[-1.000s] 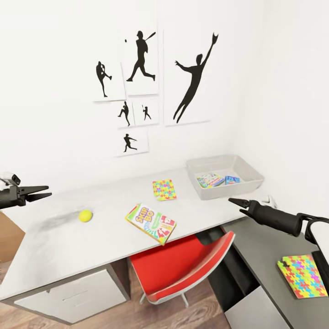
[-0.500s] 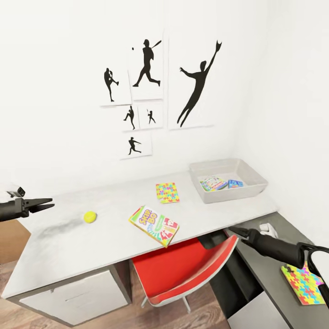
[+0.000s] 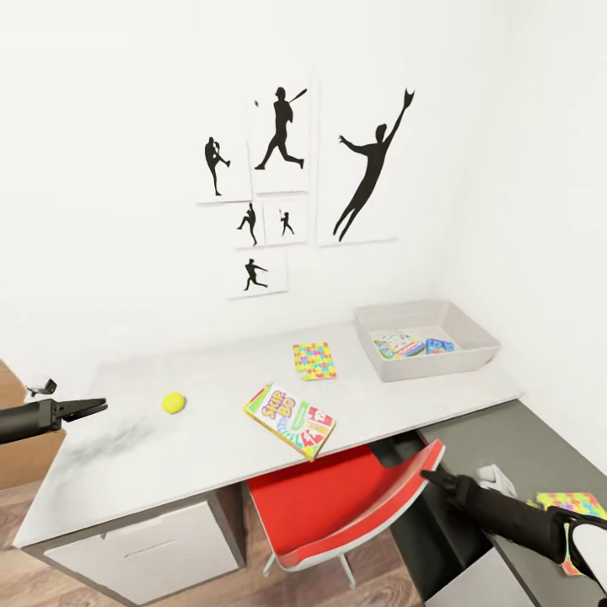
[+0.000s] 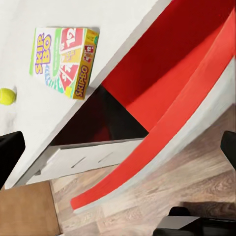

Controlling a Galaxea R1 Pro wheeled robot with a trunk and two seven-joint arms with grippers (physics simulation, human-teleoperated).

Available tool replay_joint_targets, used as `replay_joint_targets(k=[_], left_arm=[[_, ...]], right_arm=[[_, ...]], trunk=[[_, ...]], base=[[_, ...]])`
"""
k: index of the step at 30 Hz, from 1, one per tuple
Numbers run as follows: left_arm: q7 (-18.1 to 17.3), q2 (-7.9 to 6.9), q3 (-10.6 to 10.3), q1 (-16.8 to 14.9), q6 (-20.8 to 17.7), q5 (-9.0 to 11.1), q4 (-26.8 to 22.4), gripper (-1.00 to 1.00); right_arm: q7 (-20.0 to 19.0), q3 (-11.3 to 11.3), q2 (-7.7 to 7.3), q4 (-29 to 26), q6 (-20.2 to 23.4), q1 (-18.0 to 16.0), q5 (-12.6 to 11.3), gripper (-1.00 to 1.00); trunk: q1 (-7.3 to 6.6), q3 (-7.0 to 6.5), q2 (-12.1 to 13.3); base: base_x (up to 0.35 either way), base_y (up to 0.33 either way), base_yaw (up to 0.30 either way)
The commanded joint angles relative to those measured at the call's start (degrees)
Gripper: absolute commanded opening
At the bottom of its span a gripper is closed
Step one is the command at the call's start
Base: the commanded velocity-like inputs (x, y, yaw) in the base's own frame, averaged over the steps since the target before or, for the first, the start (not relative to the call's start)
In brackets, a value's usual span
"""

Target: Put all the toys in the child's room - the three board games (two on the bed and one on the table), the two jigsaw puzzles on the table, and the tennis ball on the table - inside the toy box on the table in the child's room.

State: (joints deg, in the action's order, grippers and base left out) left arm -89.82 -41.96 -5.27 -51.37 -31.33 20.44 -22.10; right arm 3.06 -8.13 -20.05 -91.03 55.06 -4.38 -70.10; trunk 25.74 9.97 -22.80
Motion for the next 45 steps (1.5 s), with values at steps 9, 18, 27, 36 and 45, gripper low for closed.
replay_joint_targets(k=[9, 18, 27, 36, 45], left_arm=[[-0.18, 1.75, -0.48, 0.59, 3.72, 0.18, 5.7, 1.0], [-0.18, 2.11, -0.44, 0.73, 5.14, 0.21, 6.76, 1.0], [-0.18, 2.16, -0.23, 0.74, 5.5, 0.31, 6.88, 1.0], [-0.18, 2.15, -0.19, 0.74, 5.62, 0.33, 6.89, 1.0], [-0.18, 2.15, -0.21, 0.74, 5.66, 0.34, 6.89, 1.0]], right_arm=[[0.28, 0.28, 0.33, -0.06, -2.57, 2.84, -0.01, 1.0], [0.33, 0.56, 0.43, -0.07, -2.98, 3.26, 0.04, 1.0], [0.43, 0.85, 0.45, -0.09, -3.11, 3.3, 0.07, 1.0], [0.45, 0.84, 0.48, -0.11, -3.12, 3.29, 0.13, 1.0], [0.45, 0.84, 0.48, -0.08, -3.12, 3.28, 0.14, 1.0]], trunk=[[0.04, -0.65, -0.12], [0.04, -0.99, -0.12], [0.04, -1.03, -0.12], [0.04, -1.03, -0.12], [0.04, -1.03, -0.12]], base=[[0.0, 0.0, 0.068], [0.0, 0.098, 0.039], [0.0, 0.084, 0.005], [0.0, 0.007, 0.0], [-0.022, 0.024, 0.0]])
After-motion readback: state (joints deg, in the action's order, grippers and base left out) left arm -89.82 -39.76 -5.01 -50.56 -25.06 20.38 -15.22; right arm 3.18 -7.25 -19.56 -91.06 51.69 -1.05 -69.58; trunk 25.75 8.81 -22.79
